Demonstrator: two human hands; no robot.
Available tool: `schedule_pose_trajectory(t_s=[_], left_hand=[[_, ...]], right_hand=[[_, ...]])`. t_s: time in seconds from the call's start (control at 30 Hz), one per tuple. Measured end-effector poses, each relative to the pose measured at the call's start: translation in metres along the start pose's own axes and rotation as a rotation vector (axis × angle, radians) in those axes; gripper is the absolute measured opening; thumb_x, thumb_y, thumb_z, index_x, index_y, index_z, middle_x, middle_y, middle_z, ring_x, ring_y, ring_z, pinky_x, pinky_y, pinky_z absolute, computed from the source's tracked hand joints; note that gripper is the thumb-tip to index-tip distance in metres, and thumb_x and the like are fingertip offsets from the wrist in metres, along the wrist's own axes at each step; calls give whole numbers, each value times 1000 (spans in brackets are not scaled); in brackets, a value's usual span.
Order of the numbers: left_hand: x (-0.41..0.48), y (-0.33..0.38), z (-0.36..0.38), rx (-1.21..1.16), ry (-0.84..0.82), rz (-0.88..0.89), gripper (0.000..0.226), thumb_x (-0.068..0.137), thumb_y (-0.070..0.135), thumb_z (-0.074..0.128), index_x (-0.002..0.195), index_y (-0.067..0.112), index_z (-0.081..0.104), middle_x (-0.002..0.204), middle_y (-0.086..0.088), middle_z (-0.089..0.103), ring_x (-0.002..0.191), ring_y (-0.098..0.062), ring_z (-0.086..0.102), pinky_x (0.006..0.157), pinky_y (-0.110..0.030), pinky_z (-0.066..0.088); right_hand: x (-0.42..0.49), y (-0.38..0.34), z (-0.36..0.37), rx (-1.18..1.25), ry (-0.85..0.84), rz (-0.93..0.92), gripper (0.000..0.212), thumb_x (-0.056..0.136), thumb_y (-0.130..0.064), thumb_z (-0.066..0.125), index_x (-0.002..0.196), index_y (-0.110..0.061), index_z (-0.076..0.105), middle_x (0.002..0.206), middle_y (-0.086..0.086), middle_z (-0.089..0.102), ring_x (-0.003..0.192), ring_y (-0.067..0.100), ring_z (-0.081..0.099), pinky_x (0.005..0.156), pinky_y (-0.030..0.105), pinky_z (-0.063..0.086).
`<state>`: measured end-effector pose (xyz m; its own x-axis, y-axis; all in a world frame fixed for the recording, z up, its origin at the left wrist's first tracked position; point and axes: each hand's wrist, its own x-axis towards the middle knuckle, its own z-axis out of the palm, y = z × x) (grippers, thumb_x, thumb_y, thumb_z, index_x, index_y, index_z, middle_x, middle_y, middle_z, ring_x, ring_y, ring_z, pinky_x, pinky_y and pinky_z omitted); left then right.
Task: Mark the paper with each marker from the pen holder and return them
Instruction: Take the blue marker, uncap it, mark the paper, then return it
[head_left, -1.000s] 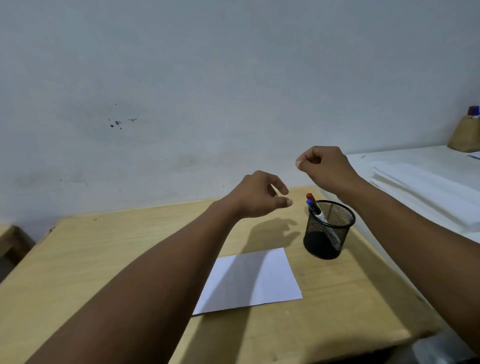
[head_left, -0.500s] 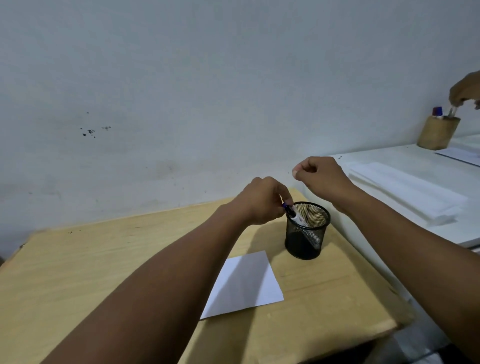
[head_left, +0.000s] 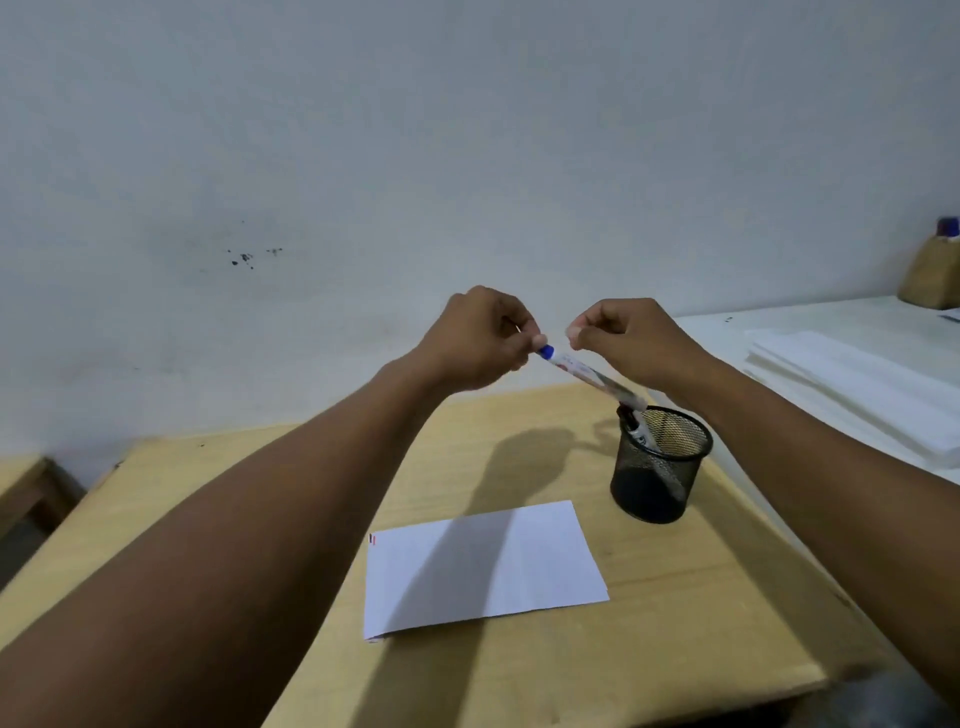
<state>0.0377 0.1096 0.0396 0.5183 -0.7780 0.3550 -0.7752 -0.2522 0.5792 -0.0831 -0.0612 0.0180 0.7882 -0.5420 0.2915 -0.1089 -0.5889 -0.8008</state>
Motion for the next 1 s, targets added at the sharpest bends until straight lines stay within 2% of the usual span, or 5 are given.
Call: schedule_pose_trajectory(t_s=[0.1,0.27,0.53,0.77,1.0], left_hand=[[-17,-24,-35,-89,58,-109,23,96,33,67,88,13,74,73,-1,77,63,-4,71,57,-15,50],[-66,-68,-75,-261,144,-275,28,100,30,62,94,5,72,79,-8,78,68,-13,72,65,-26,54],[-138,-130,-70,-744,350,-541,22,101,22,61,95,6,74,71,-5,69,62,-18,66,61,-23,52],[-155,-144,-38,-900,269,-599,17,93,20,72,94,4,75,74,-5,70,68,-17,70,70,-26,55],[-150,-139,-31,-941,205,-565,16,94,17,70,85,4,72,66,-3,66,65,-16,70,65,-22,57]], right_hand=[[-4,-24,26,-23,-214,-41,31,82,-51,72,91,-22,78,93,1,80,86,22,70,79,37,53],[-10,-60,80,123,-424,-52,23,89,-27,75,105,-12,72,91,13,81,73,23,76,61,33,45],[-21,-71,144,845,-756,306,34,87,-32,67,114,-10,67,101,18,76,74,22,72,63,28,53],[-44,-61,201,818,-518,443,26,89,-39,72,87,-14,66,65,5,61,51,16,54,54,26,40],[-43,-46,181,810,-574,306,9,94,-14,64,93,-5,66,73,16,65,59,24,64,59,29,50]])
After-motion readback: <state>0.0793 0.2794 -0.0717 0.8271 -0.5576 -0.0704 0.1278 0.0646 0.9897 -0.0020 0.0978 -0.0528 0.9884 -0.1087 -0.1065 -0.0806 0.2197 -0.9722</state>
